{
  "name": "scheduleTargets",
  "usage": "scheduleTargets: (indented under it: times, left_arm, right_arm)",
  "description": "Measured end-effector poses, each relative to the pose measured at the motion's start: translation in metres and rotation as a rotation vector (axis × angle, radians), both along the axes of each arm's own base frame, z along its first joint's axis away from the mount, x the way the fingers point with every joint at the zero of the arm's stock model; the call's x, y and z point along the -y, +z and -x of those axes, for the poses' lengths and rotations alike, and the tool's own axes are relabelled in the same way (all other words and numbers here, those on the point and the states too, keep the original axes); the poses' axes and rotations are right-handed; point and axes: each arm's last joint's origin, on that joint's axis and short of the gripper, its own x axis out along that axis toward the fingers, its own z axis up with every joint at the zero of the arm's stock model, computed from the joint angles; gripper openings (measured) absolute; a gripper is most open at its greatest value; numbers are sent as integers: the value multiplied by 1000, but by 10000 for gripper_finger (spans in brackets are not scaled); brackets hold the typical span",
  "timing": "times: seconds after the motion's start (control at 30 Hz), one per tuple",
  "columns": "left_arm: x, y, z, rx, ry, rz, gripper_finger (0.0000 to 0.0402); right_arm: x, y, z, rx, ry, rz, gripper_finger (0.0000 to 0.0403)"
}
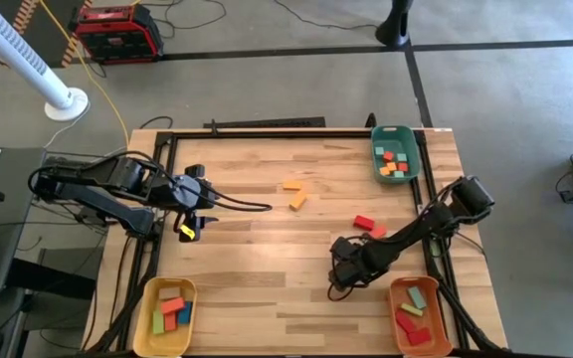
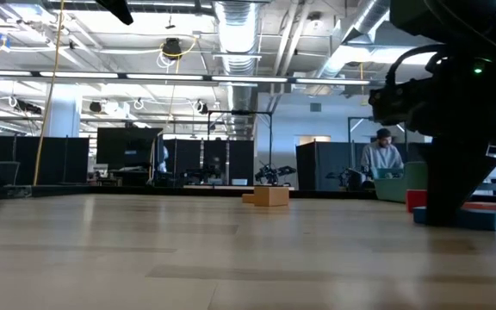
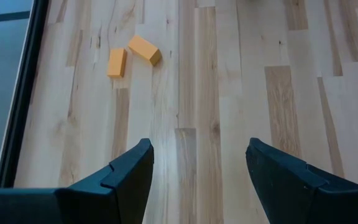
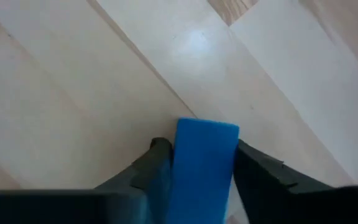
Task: Sort blocks by size
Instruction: Put the blue thin rectangle block into the orange bin
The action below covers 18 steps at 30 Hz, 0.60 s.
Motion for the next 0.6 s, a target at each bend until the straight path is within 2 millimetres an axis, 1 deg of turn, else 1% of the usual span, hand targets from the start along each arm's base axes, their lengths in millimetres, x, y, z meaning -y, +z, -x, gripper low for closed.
scheduleTargets:
  times: [0.07,0.1,0.23,0.33,0.47,0.6]
  left_arm:
    - [0,0,0,0,0,0,245]
    - [0,0,0,0,0,0,245]
    - [0,0,0,0,0,0,245]
    - [0,0,0,0,0,0,245]
    - [0,0,0,0,0,0,245]
    - [0,0,0,0,0,0,245]
  right_arm:
    - [-1,0,1,2,4,4,161]
    - [-2,0,1,2,9,4,150]
    - [-5,0,2,2,20,4,150]
    - [-8,4,2,9,29,1,150]
    - [-14,17,1,5,53,-3,150]
    - [-23,42,10,-12,93,-24,150]
